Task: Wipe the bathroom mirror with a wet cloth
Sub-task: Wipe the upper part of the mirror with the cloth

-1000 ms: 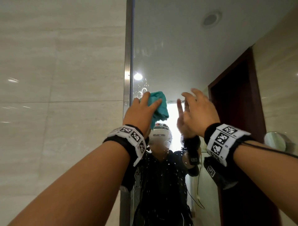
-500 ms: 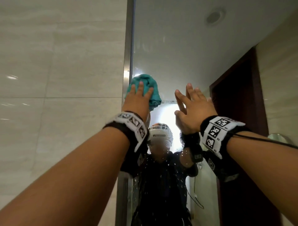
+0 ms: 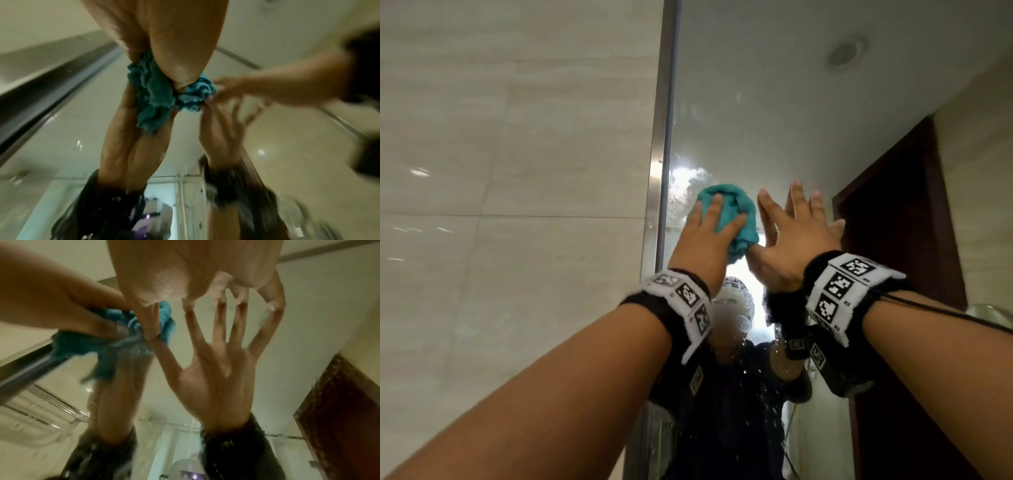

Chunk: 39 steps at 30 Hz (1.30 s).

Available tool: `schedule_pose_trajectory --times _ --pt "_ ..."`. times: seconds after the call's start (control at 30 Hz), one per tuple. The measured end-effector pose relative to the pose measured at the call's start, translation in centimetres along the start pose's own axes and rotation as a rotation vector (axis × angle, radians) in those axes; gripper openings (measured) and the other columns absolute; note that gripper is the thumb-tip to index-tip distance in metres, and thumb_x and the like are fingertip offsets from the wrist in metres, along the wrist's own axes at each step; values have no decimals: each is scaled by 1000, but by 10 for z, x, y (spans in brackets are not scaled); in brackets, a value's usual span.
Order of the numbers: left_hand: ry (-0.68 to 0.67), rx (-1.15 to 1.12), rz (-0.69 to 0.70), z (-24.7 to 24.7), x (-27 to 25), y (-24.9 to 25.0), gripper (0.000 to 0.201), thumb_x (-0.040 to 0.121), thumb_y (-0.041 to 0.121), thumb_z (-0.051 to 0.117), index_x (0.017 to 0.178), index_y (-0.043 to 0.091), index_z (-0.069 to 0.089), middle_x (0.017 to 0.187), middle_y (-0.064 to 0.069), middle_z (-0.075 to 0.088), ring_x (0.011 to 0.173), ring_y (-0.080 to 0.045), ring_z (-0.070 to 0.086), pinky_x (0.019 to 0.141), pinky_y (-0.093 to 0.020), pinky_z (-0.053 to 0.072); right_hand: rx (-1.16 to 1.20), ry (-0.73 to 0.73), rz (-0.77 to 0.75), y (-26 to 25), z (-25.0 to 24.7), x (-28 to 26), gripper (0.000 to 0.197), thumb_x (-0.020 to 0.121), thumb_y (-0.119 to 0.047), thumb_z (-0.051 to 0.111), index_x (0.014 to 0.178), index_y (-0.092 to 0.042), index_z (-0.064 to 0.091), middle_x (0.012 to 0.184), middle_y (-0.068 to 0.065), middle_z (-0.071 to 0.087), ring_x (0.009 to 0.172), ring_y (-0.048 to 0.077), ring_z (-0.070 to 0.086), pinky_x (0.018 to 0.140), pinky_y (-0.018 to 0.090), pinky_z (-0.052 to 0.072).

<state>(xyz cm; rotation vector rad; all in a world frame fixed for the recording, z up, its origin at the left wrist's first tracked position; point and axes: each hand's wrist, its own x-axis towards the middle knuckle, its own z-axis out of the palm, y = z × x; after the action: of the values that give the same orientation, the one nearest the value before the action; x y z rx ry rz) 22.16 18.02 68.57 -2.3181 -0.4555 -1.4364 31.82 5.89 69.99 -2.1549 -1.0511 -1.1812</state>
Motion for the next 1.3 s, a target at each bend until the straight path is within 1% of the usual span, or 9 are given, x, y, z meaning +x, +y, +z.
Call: schedule_pose_trajectory --times 0.07,0.17,0.33,0.5,0.7,0.87,1.1,1.2,1.3 --pt "-18 31 71 5 -1 1 64 98 22 46 150 33 10 158 -6 -10 145 -31 -8 119 -38 4 3 -18 2 -1 -3 0 85 81 -65 45 144 -47 -9 154 0 -24 142 31 -17 109 66 6" --pt "-16 -119 -102 -25 41 -17 57 98 29 45 149 28 20 158 -9 0 144 -29 7 115 -28 6 -11 -58 11 0 -7 1 86 81 -67 46 143 -47 -12 154 0 -25 142 31 -18 109 66 7" --pt "3 -14 -179 -44 65 -22 71 90 24 59 149 28 21 158 -14 -1 143 -37 9 117 -39 13 -2 -60 12 -1 -8 0 86 82 -66 47 142 -47 -12 153 -1 -26 142 30 -18 109 65 6" --pt "31 -40 -83 -25 36 -15 59 96 20 48 149 29 21 159 -8 1 145 -28 6 117 -35 10 -3 -47 9 0 -7 -2 85 82 -66 45 143 -47 -11 154 -1 -25 142 30 -18 109 65 6" --pt "-58 34 -240 -70 99 -22 61 94 18 50 149 25 23 155 -17 10 139 -38 22 114 -46 21 0 -43 -1 3 -4 -1 84 82 -67 44 143 -47 -11 153 -1 -26 141 30 -19 110 65 3" --pt "-10 17 -130 -31 40 -23 62 98 20 43 150 28 12 158 -10 -6 145 -33 -1 118 -39 9 12 -22 -2 2 1 -1 83 82 -68 43 143 -46 -10 153 0 -26 141 31 -21 108 65 -1" --pt "-169 29 -70 -7 -58 -8 74 95 23 49 150 32 1 157 -5 -17 145 -28 -8 119 -39 10 21 -27 6 -9 5 -19 82 86 -61 43 145 -42 -12 153 1 -26 141 33 -17 109 66 4" --pt "-261 134 -50 -8 -64 -5 75 97 23 47 150 32 -6 156 -7 -19 145 -30 -8 118 -41 13 42 -92 10 -17 16 -31 86 84 -61 47 143 -45 -13 150 0 -34 139 32 -25 107 69 2" --pt "-226 291 11 -28 -35 -11 76 95 25 49 150 28 -4 157 -10 -12 144 -34 -5 117 -44 9 48 -103 19 -16 18 -31 87 84 -62 48 143 -46 -13 149 -1 -36 138 31 -28 106 70 1"
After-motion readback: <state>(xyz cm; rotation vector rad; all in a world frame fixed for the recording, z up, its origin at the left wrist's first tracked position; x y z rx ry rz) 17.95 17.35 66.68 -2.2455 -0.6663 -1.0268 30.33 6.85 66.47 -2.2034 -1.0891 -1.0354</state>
